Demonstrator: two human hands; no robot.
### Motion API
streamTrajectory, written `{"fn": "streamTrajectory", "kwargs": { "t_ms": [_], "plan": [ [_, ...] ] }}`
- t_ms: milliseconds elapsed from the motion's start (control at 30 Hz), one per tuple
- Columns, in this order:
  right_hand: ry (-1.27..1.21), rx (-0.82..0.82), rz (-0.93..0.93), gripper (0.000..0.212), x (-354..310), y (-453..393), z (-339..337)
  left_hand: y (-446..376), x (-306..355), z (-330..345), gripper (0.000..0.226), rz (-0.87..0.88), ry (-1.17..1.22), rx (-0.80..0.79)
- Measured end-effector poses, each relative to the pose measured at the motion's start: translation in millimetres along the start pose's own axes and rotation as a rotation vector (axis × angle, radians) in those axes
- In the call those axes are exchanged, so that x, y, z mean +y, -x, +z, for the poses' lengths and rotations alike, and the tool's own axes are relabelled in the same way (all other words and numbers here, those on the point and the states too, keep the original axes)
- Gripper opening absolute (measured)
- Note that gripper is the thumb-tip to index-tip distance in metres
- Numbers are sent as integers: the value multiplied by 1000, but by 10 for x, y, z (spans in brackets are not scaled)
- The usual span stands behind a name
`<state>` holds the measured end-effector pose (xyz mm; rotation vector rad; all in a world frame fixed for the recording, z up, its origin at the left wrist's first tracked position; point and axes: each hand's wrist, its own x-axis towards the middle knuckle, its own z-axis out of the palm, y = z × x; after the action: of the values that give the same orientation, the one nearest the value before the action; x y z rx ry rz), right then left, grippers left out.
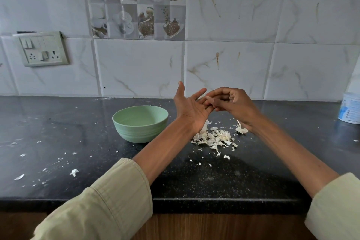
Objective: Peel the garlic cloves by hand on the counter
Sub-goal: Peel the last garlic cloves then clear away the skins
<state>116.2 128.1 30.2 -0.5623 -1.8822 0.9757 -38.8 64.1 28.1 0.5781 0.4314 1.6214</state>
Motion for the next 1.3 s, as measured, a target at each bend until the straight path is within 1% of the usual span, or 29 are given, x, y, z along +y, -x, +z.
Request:
{"fn": "streamTrajectory", "kwargs": {
  "t_ms": [100, 267, 367, 433, 533, 600, 667, 700, 767, 867, 967, 1033, 1133, 1200, 1300],
  "plan": [
    [17, 19, -5, 23, -18, -3, 9, 3, -13, -1, 89, 26, -42, 3],
    [46, 26, -61, 19, -113, 29, 69, 61, 57, 69, 80, 108, -234, -37],
    [63, 16, -90, 16, -183, 14, 212, 120, 162, 86, 75, 174, -345, 1],
    [69, 20, -100, 14, -246, -40, 352, 150, 334, 91, 65, 240, -497, 46],
    [64, 29, -115, 15, -350, -141, 594, 242, 742, 17, 33, 334, -729, 128],
    [56, 12, -100, 17, -398, -220, 754, 337, 1028, -148, 16, 465, -996, 190],
    [79, -55, -74, 17, -422, -294, 899, 468, 1242, -339, 15, 546, -1267, 239],
    [107, -99, -58, 15, -423, -330, 971, 523, 1328, -425, 16, 529, -1323, 239],
    [187, -166, -60, 13, -412, -385, 1115, 607, 1449, -557, 15, 480, -1370, 222],
    [271, -180, -96, 16, -367, -422, 1372, 688, 1543, -753, 9, 472, -1439, 232],
    [290, -164, -141, 13, -284, -413, 1525, 722, 1542, -906, 3, 474, -1456, 226],
    [280, -136, -171, 12, -273, -417, 1548, 731, 1523, -966, 8, 458, -1427, 222],
    [268, -55, -201, 7, -283, -423, 1531, 706, 1483, -1006, 8, 498, -1357, 214],
    [266, -52, -207, 6, -292, -416, 1519, 702, 1466, -987, 11, 516, -1309, 232],
    [266, -44, -206, 10, -264, -389, 1528, 683, 1466, -963, 17, 522, -1309, 236]
  ]
}}
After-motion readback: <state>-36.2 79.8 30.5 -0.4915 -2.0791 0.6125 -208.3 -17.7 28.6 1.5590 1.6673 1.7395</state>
